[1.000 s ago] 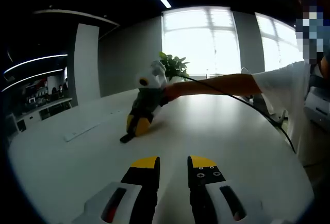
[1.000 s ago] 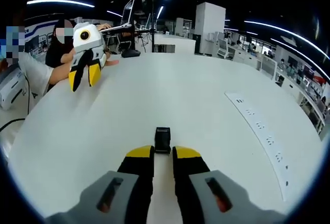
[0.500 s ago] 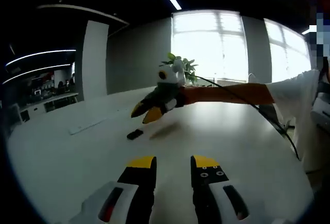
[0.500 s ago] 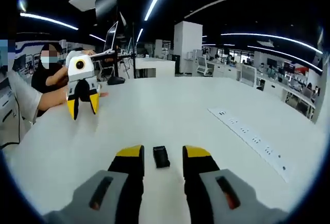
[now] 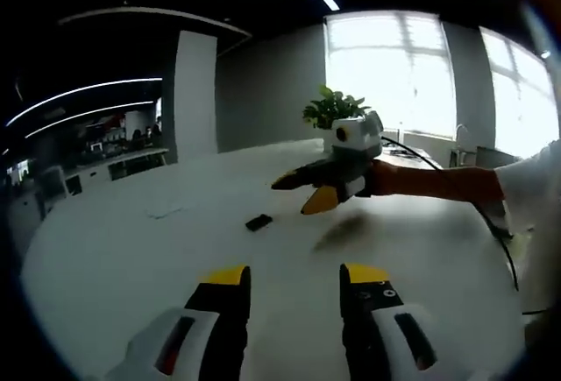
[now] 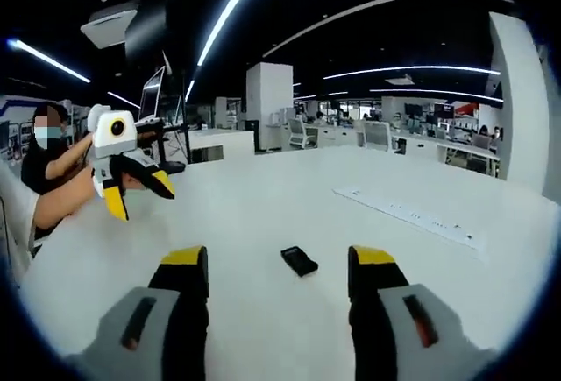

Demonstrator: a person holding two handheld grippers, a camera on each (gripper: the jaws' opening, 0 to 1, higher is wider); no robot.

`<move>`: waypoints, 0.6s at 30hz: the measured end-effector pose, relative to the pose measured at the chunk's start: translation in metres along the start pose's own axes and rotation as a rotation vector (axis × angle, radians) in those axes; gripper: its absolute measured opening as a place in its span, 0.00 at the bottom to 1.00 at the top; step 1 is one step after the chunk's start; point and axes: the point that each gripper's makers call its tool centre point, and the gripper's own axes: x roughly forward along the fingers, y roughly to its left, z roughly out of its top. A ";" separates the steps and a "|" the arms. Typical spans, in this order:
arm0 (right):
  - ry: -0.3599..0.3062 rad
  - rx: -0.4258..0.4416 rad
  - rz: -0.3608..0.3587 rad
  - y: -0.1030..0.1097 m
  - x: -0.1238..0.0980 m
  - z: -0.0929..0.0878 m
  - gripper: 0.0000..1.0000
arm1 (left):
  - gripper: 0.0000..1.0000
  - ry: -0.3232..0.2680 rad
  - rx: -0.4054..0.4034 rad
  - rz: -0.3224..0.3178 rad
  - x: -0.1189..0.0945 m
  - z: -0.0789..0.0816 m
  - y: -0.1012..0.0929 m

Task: Snap the two parts of the plastic buckle together until the buckle closes and remains connected.

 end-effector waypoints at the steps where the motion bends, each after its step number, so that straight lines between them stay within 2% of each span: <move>1: 0.000 0.003 -0.012 0.002 -0.004 0.002 0.76 | 0.51 -0.011 -0.007 0.030 -0.003 0.002 0.002; 5: -0.044 0.047 -0.073 0.012 -0.025 0.012 0.86 | 0.61 -0.073 -0.057 0.118 -0.016 0.009 0.007; 9: -0.029 0.055 -0.142 0.017 -0.047 0.014 1.00 | 0.74 -0.107 -0.081 0.187 -0.029 0.013 0.011; 12: 0.005 0.012 -0.199 0.017 -0.066 0.012 1.00 | 0.80 -0.104 -0.099 0.213 -0.038 0.015 0.010; 15: 0.020 -0.002 -0.239 0.028 -0.088 0.011 1.00 | 0.87 -0.142 -0.124 0.252 -0.048 0.021 0.009; 18: 0.010 0.010 -0.296 0.034 -0.116 0.014 1.00 | 0.96 -0.185 -0.198 0.294 -0.060 0.027 0.008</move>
